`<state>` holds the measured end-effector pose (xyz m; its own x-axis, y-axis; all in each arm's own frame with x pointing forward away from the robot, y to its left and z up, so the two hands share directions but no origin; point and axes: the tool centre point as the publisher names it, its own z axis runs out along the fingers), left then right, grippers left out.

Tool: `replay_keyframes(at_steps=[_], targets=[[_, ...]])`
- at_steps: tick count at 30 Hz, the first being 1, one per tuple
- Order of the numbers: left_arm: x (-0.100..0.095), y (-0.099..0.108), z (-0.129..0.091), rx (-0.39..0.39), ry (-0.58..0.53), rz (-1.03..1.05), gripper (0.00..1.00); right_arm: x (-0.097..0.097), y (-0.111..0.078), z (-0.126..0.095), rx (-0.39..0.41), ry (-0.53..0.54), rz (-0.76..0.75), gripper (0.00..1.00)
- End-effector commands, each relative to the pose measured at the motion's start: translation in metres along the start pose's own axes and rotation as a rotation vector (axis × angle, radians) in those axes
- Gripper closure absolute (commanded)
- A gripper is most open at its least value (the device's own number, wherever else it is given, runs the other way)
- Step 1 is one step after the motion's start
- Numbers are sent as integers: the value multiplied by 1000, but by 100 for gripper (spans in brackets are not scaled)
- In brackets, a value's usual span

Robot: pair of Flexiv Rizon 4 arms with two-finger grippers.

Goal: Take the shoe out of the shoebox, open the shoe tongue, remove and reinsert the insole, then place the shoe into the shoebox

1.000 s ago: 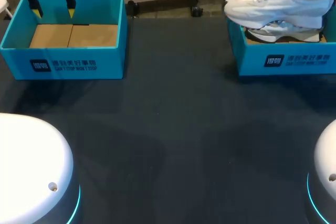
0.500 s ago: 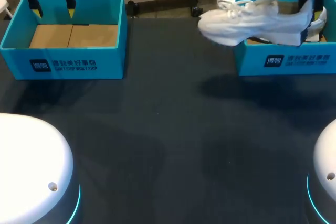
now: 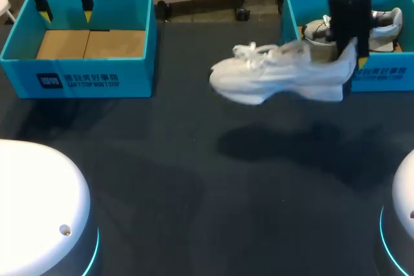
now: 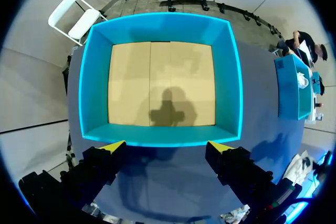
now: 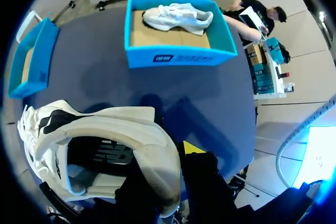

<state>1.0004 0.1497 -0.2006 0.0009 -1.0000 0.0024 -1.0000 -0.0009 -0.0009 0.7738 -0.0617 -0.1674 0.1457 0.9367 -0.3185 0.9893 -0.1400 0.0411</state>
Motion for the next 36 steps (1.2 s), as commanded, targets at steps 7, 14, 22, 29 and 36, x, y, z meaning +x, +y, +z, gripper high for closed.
replay_keyframes(at_steps=[7,14,22,29,36], targets=[[0,0,0,0,-1,0,0,47,-63,7,-70,-44,-18,100],[0,0,0,0,-1,0,0,84,-87,8,-67,-17,-28,100],[0,0,0,0,-1,0,0,111,-104,13,-48,15,-38,100],[0,0,0,0,-1,0,0,119,-112,15,-36,36,-34,100],[0,0,0,0,-1,0,0,119,-112,15,-36,36,-34,100]])
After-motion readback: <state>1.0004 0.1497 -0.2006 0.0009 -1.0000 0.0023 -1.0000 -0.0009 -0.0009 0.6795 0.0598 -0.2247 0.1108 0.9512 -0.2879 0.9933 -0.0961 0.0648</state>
